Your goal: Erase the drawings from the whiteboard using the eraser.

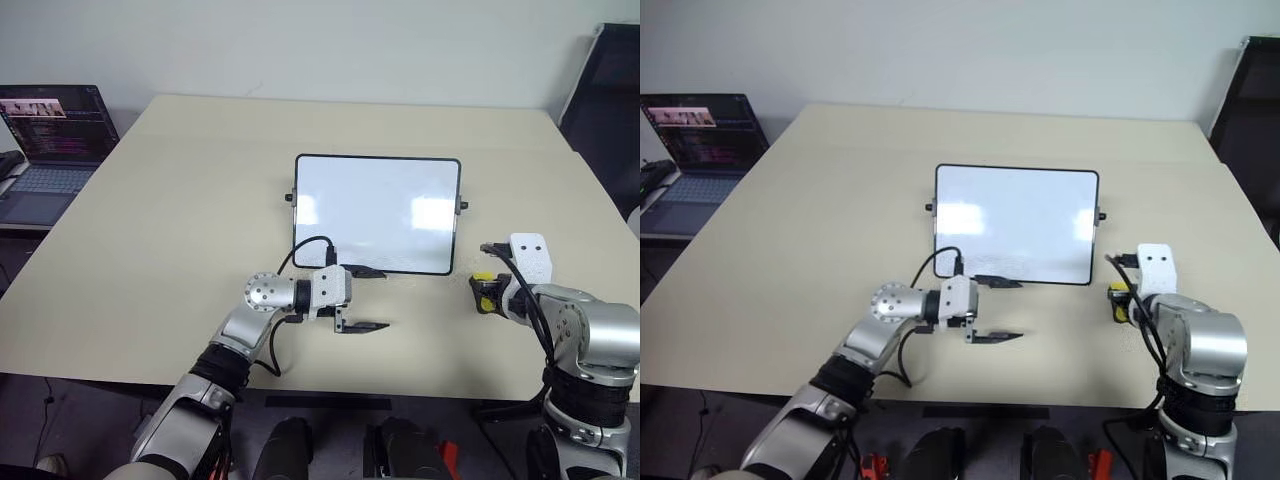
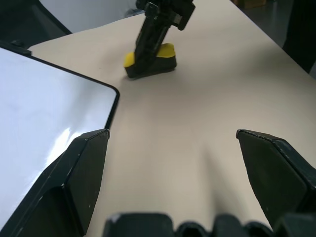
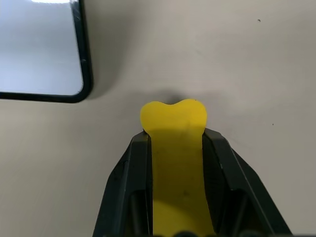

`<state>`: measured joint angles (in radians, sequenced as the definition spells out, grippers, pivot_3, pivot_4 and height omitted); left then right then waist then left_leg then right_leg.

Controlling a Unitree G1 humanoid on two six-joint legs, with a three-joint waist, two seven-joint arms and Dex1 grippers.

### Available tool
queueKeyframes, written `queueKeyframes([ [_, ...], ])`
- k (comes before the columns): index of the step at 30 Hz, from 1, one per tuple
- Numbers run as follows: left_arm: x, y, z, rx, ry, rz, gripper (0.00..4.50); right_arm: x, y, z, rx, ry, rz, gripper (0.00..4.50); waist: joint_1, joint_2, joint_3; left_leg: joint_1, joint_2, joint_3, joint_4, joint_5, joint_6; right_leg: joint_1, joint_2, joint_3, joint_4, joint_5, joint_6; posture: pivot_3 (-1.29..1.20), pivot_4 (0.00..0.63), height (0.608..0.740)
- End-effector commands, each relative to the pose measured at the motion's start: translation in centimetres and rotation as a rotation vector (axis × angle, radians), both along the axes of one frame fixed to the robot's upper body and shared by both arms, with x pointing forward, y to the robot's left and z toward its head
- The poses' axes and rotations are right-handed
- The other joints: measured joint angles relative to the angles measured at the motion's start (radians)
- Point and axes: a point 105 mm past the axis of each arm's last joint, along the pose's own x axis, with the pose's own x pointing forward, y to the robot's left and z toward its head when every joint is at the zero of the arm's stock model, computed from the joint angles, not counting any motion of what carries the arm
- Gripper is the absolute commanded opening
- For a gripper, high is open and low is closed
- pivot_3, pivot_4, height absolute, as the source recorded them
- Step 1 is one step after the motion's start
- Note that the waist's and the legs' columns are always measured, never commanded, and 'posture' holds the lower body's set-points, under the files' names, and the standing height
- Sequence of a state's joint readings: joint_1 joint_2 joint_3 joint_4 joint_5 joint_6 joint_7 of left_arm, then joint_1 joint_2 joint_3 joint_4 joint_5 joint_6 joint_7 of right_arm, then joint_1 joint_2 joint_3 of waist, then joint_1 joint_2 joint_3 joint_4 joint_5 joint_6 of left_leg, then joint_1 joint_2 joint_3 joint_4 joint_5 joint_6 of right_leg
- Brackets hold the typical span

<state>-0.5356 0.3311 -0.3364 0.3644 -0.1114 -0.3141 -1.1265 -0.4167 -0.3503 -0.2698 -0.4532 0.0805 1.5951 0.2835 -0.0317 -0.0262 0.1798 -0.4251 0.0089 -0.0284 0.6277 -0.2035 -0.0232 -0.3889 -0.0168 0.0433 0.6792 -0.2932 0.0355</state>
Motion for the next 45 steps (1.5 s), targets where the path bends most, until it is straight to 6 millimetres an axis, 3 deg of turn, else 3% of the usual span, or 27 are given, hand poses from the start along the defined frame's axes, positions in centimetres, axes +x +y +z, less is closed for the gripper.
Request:
queueKeyframes([
  [1,0.1,0.2,1.3,-0.024,-0.050,0.004,4.50,0.5,0.2,1.0,-0.015,-0.041,0.026,0.99,0.000,0.000,0.000,0.000,0.000,0.000,0.000,0.000,0.000,0.000,0.000,0.000,0.000,0.000,0.000,0.00,0.150,0.740],
  [16,0.2,-0.2,2.0,-0.045,-0.048,0.009,4.50,0.5,-0.8,0.7,-0.041,-0.024,0.031,0.99,0.000,0.000,0.000,0.000,0.000,0.000,0.000,0.000,0.000,0.000,0.000,0.000,0.001,0.000,0.000,0.00,0.150,0.740],
  [21,0.3,-0.2,2.2,-0.046,-0.052,0.008,4.50,0.4,-0.5,0.5,-0.023,-0.017,0.039,2.42,-0.001,0.000,0.000,0.000,0.000,0.000,0.000,0.000,0.000,0.000,0.000,0.000,0.001,0.000,0.000,0.00,0.150,0.740],
  [26,0.3,-0.1,2.3,-0.047,-0.053,0.010,4.50,0.7,-0.5,0.6,-0.022,-0.024,0.039,4.28,0.000,0.000,0.000,0.000,0.000,0.000,0.000,0.000,0.000,0.000,0.000,0.000,0.001,0.000,0.000,0.00,0.150,0.740],
  [27,0.3,-0.2,2.3,-0.048,-0.053,0.009,4.50,0.7,-0.5,0.7,-0.023,-0.025,0.038,4.45,0.000,0.000,0.000,0.000,0.000,0.000,0.000,0.000,0.000,0.000,0.000,0.000,0.001,0.000,0.000,0.00,0.150,0.740],
  [37,0.4,0.1,2.9,-0.064,-0.060,0.033,4.50,1.3,-0.8,2.2,-0.036,-0.076,0.020,4.45,-0.001,0.000,0.000,0.000,0.000,0.000,0.001,0.000,0.000,0.000,0.000,0.000,0.001,0.000,0.000,0.00,0.150,0.740],
  [40,1.1,1.5,5.1,-0.121,-0.084,0.125,4.50,1.6,-1.1,4.2,-0.045,-0.153,-0.005,4.45,-0.001,0.000,0.000,0.000,0.000,-0.001,0.001,0.000,0.000,0.000,0.000,0.000,0.001,0.000,0.000,0.00,0.150,0.740],
  [43,1.9,4.1,8.9,-0.221,-0.129,0.314,4.50,1.5,-1.6,7.4,-0.095,-0.282,-0.061,4.45,-0.004,0.000,0.000,0.000,0.001,-0.003,0.000,0.000,0.000,0.000,0.000,0.000,0.001,0.000,0.000,0.00,0.150,0.740],
  [45,2.2,5.7,10.3,-0.253,-0.160,0.448,4.50,1.4,-1.6,9.0,-0.119,-0.361,-0.095,4.45,-0.002,0.000,0.000,0.000,0.001,-0.005,0.000,0.000,0.000,0.000,0.000,0.000,0.001,0.000,0.000,0.00,0.150,0.740],
])
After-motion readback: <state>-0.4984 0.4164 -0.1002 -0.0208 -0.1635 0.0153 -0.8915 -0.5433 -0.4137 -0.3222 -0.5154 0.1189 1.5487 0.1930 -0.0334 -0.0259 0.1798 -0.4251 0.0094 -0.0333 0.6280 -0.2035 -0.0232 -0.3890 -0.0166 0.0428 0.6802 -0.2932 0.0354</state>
